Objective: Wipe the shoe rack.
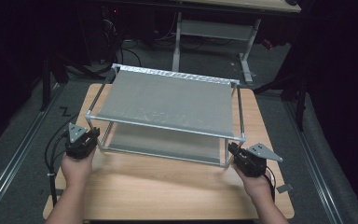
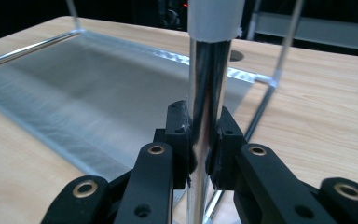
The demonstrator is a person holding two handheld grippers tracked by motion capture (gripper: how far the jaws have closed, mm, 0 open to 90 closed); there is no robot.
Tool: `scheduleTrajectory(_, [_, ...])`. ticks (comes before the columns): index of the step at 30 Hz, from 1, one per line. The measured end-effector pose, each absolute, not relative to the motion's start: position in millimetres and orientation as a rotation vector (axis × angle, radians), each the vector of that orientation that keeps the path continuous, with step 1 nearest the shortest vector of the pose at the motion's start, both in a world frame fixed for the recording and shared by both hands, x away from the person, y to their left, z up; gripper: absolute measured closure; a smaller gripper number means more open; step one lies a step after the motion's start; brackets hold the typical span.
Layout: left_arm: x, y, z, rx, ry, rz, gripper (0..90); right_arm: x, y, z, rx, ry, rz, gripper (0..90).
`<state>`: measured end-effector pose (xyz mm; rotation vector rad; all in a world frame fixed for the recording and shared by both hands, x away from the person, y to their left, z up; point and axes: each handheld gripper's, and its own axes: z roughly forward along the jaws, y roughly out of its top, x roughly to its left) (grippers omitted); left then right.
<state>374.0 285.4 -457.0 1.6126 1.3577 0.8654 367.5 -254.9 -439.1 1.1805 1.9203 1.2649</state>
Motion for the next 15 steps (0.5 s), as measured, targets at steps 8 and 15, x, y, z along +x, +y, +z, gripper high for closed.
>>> scheduleTrajectory(8, [373.8, 279.0, -457.4, 1.641, 1.328, 0.839, 81.4, 392.5, -258.2, -440.9, 1.218, 1.853, 1.199, 80.5])
scheduleTrajectory(15, [355.1, 279.4, -449.3, 1.722, 1.344, 0.783, 81.4, 393.7, -259.0, -442.3, 1.222, 1.844, 1.195, 80.4])
